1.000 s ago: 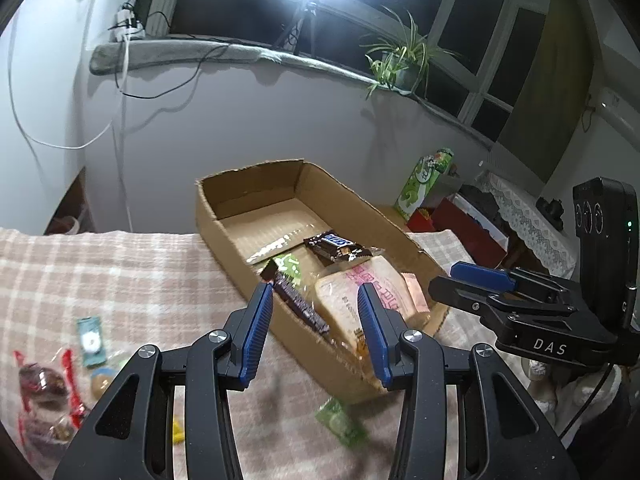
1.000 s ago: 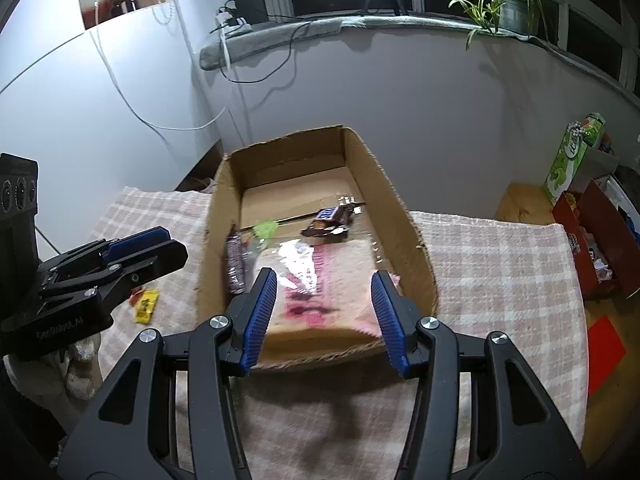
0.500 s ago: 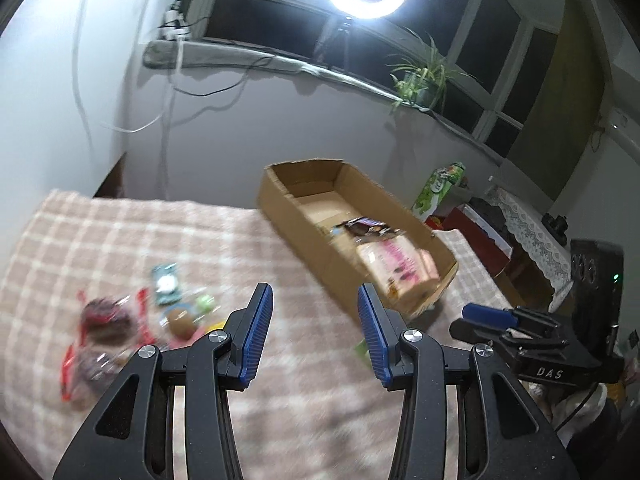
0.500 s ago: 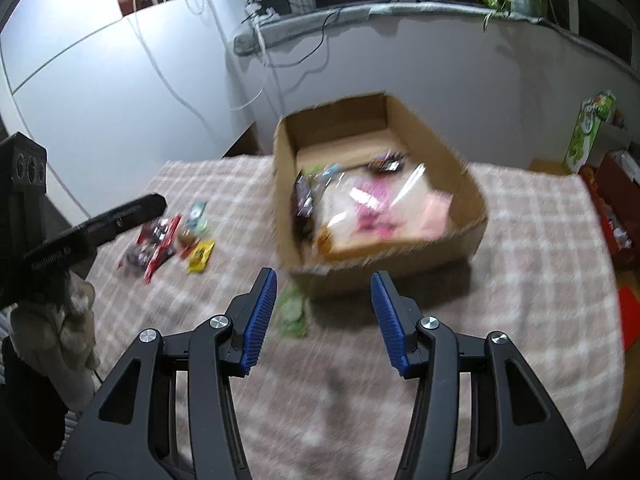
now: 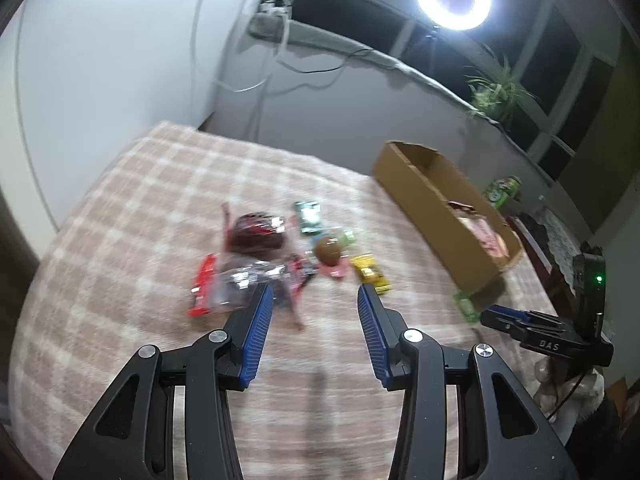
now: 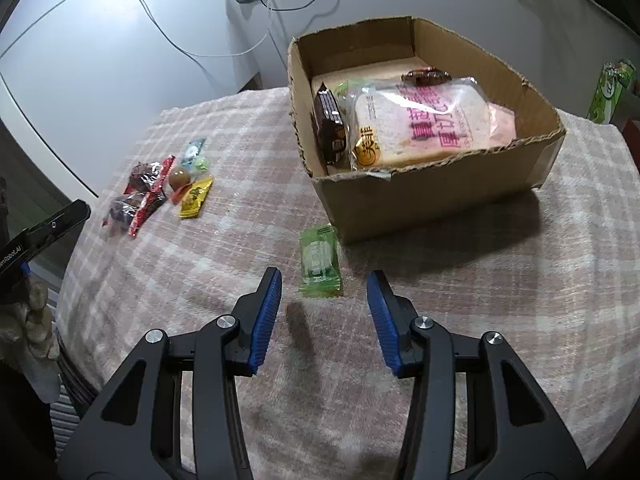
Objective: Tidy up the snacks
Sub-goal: 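Grasp the clear bag of dark snacks with the left tool while the right tool approaches the green candy, then grasp the green-wrapped candy with the right tool while the left tool lifts the clear bag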
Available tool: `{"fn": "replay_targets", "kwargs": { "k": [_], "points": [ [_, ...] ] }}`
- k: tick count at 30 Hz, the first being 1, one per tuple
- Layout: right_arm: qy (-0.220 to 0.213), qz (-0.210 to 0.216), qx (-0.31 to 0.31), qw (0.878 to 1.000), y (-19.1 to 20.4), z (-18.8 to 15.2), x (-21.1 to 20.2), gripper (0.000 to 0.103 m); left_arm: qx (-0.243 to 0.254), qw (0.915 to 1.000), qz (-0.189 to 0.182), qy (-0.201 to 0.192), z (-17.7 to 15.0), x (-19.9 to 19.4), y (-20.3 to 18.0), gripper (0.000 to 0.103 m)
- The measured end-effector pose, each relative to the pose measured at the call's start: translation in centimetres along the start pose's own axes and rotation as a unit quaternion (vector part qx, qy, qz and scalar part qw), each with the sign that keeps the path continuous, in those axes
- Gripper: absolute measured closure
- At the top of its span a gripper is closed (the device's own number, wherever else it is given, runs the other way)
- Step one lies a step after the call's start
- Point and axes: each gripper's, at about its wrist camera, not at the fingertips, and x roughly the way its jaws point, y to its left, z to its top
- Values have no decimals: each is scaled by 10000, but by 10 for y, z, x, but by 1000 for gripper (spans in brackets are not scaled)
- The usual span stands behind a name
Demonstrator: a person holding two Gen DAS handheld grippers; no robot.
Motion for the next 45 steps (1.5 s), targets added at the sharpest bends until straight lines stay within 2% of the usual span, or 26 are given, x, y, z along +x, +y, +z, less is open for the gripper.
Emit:
{"fn": "replay_targets", "kwargs": {
  "k": [2, 5, 11, 14, 16, 18, 27, 29, 31, 34, 38, 45],
  "points": [
    [46, -15, -18, 10000, 3, 1, 4, 56, -84, 9999, 68, 8, 0, 2, 8, 60],
    [93, -63, -62, 9999, 6, 1, 9, 56, -105, 9998, 129, 72, 2, 8, 16, 52],
    [126, -134, -33, 9998, 10, 3, 17, 56, -223, 9992, 202, 267, 8, 24, 28, 51],
    [117, -206, -57, 9997, 14, 2, 20, 56, -212, 9987, 259, 395, 8, 33, 29, 44],
    [118, -277, -98, 9995, 17, 3, 21, 56, -157, 9984, 292, 452, 7, 37, 28, 42],
    [124, -325, -111, 9993, 18, 4, 22, 56, -71, 9982, 358, 473, 7, 41, 26, 34],
    [145, -737, -507, 9959, 38, 4, 29, 56, 291, 9959, 639, 567, 2, 52, 17, 31],
    [146, -841, -637, 9943, 44, 3, 30, 59, 287, 9959, 663, 548, 1, 53, 19, 29],
    [148, -889, -724, 9933, 48, 3, 30, 71, 279, 9961, 638, 543, 1, 54, 20, 31],
    [157, -884, -742, 9932, 47, 3, 28, 77, 321, 9961, 631, 520, 0, 55, 19, 35],
    [150, -852, -734, 9935, 47, 3, 28, 78, 478, 9955, 640, 516, -1, 53, 16, 42],
    [125, -699, -630, 9955, 44, 2, 26, 78, 569, 9952, 638, 484, -5, 46, 13, 45]
  ]
}}
